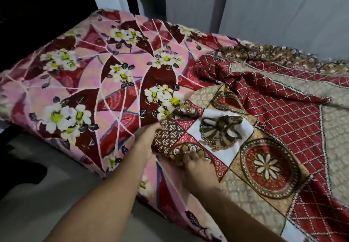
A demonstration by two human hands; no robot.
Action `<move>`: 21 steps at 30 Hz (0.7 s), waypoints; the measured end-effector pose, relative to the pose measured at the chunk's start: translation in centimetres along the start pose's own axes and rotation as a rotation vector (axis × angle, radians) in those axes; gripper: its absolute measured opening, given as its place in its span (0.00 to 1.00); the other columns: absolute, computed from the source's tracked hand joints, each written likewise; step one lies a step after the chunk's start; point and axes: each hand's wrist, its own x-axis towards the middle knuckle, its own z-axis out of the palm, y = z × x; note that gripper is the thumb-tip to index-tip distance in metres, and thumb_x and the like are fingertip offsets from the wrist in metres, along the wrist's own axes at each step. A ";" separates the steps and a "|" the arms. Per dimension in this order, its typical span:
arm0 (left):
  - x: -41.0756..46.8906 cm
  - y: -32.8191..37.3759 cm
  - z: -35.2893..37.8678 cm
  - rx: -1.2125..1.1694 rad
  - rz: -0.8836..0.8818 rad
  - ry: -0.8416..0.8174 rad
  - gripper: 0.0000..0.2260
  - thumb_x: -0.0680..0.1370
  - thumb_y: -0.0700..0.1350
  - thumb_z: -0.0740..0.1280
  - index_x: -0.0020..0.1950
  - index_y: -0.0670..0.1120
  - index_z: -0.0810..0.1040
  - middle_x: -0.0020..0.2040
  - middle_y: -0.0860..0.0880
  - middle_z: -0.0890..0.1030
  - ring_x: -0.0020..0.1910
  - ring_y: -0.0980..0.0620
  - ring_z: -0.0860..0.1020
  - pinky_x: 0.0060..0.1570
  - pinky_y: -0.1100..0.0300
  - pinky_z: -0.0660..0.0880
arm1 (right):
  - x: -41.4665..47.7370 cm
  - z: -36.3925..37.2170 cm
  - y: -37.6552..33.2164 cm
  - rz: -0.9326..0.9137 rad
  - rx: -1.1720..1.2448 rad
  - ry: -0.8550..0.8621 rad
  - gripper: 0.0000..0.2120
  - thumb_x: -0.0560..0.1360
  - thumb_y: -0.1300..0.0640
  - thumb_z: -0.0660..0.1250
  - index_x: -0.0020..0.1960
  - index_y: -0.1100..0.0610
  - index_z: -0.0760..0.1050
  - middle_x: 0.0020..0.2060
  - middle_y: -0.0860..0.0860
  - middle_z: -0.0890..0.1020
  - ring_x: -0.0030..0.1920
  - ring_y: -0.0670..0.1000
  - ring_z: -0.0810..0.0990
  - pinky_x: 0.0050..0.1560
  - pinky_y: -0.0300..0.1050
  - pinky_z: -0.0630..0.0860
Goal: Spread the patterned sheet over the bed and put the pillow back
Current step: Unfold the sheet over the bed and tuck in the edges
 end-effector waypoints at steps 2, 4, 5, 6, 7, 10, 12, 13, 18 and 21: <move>0.0 0.1 -1.7 0.053 -0.027 -0.021 0.06 0.69 0.42 0.75 0.44 0.44 0.84 0.42 0.42 0.86 0.38 0.43 0.84 0.42 0.42 0.81 | 0.1 -0.3 -0.7 -0.065 0.003 0.071 0.13 0.77 0.51 0.62 0.55 0.55 0.81 0.53 0.56 0.82 0.47 0.59 0.83 0.37 0.52 0.82; 0.0 -0.5 -3.8 0.132 -0.030 -0.016 0.07 0.65 0.44 0.76 0.42 0.47 0.85 0.43 0.42 0.86 0.42 0.42 0.84 0.45 0.43 0.81 | -0.4 -0.7 -0.8 -0.129 0.028 0.068 0.18 0.76 0.42 0.62 0.39 0.53 0.81 0.37 0.51 0.82 0.32 0.56 0.81 0.26 0.45 0.77; -0.3 -0.7 -5.0 0.171 -0.030 -0.039 0.07 0.66 0.44 0.76 0.42 0.47 0.85 0.44 0.43 0.86 0.44 0.41 0.83 0.46 0.45 0.80 | -0.7 -0.8 -0.9 -0.161 0.049 0.075 0.18 0.74 0.40 0.65 0.37 0.52 0.80 0.34 0.49 0.81 0.30 0.55 0.80 0.24 0.43 0.76; -0.4 -1.0 -6.2 0.209 -0.027 -0.060 0.07 0.67 0.43 0.75 0.44 0.46 0.86 0.44 0.42 0.86 0.44 0.41 0.83 0.47 0.45 0.79 | -1.2 -0.7 -1.0 -0.202 0.073 0.076 0.15 0.73 0.42 0.66 0.37 0.52 0.80 0.34 0.48 0.81 0.30 0.54 0.80 0.25 0.43 0.76; -0.8 -1.2 -7.2 0.257 -0.028 -0.098 0.08 0.69 0.42 0.74 0.47 0.46 0.86 0.44 0.42 0.86 0.45 0.40 0.83 0.50 0.43 0.79 | -1.9 -0.9 -1.2 -0.247 0.119 0.069 0.12 0.72 0.45 0.65 0.38 0.52 0.80 0.36 0.48 0.81 0.32 0.55 0.81 0.27 0.43 0.76; -2.1 -2.0 -10.2 0.391 -0.092 -0.203 0.13 0.69 0.41 0.73 0.53 0.48 0.86 0.48 0.42 0.86 0.51 0.38 0.83 0.53 0.38 0.78 | -4.1 -2.1 -2.2 -0.341 0.290 -0.038 0.12 0.69 0.50 0.59 0.44 0.53 0.80 0.43 0.49 0.81 0.41 0.57 0.81 0.35 0.46 0.76; -2.6 -2.6 -11.5 0.518 -0.044 -0.154 0.16 0.60 0.49 0.76 0.47 0.51 0.87 0.52 0.43 0.85 0.55 0.39 0.81 0.56 0.43 0.78 | -5.3 -2.2 -2.8 -0.393 0.346 -0.055 0.11 0.69 0.51 0.61 0.44 0.53 0.80 0.44 0.49 0.82 0.41 0.56 0.81 0.36 0.46 0.76; -2.3 -3.1 -12.1 0.557 -0.003 -0.117 0.18 0.56 0.52 0.76 0.43 0.50 0.87 0.53 0.44 0.83 0.56 0.42 0.79 0.55 0.49 0.77 | -5.9 -2.1 -3.0 -0.407 0.350 -0.047 0.09 0.68 0.53 0.63 0.43 0.53 0.80 0.43 0.48 0.81 0.41 0.56 0.81 0.35 0.45 0.75; -4.8 -3.7 -13.3 0.648 0.168 -0.095 0.06 0.65 0.42 0.76 0.32 0.41 0.81 0.34 0.48 0.78 0.39 0.51 0.74 0.39 0.60 0.66 | -8.0 -0.9 -5.1 -0.455 0.384 -0.060 0.06 0.67 0.56 0.65 0.43 0.53 0.77 0.42 0.50 0.81 0.40 0.56 0.80 0.35 0.44 0.75; -4.9 -5.1 -15.0 0.796 0.215 -0.050 0.09 0.63 0.46 0.75 0.27 0.48 0.76 0.27 0.53 0.76 0.33 0.52 0.74 0.35 0.59 0.67 | -9.2 -0.2 -6.9 -0.499 0.405 -0.127 0.10 0.68 0.56 0.64 0.47 0.53 0.79 0.46 0.51 0.81 0.45 0.55 0.80 0.42 0.48 0.78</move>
